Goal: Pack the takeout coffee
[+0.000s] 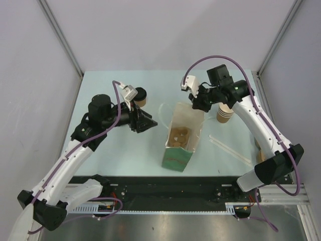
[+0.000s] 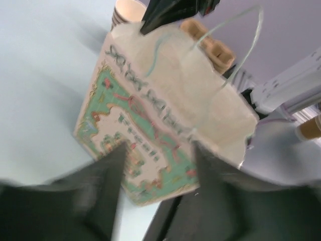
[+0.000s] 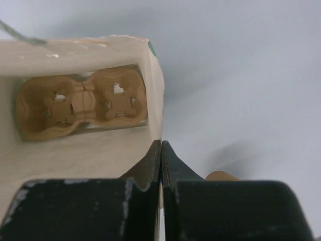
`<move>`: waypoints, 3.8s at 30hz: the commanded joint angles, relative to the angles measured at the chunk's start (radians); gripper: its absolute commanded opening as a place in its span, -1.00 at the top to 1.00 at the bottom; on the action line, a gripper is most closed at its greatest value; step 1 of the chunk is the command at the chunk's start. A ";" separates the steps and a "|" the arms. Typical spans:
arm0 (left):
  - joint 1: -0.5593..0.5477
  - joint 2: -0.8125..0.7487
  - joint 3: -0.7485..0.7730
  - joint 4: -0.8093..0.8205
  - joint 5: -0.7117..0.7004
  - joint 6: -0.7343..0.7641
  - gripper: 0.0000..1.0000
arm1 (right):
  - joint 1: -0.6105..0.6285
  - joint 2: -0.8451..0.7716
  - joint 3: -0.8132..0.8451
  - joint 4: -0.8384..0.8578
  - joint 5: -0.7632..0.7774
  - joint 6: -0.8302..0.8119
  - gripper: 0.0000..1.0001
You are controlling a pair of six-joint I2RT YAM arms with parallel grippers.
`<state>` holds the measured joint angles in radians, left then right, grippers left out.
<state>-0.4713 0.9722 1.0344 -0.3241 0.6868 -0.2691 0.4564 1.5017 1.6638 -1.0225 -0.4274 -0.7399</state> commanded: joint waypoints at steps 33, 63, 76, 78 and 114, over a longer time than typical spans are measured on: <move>0.235 0.446 0.390 -0.220 -0.266 0.267 -0.94 | 0.321 -0.147 -0.047 0.096 0.297 0.004 1.00; 0.287 1.158 1.060 -0.544 -0.428 0.418 -0.99 | 0.252 0.000 0.045 0.032 0.237 0.071 1.00; 0.293 1.215 1.066 -0.503 -0.438 0.415 -0.99 | 0.249 0.017 0.065 0.010 0.239 0.074 1.00; 0.295 1.229 1.070 -0.504 -0.440 0.415 -0.99 | 0.248 0.020 0.068 0.007 0.240 0.076 1.00; 0.333 1.246 1.046 -0.494 -0.349 0.398 -0.23 | 0.235 0.045 0.083 0.001 0.239 0.086 1.00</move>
<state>-0.1493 2.2433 2.0575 -0.8322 0.3214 0.1204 0.6960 1.5421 1.7115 -1.0195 -0.1741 -0.6788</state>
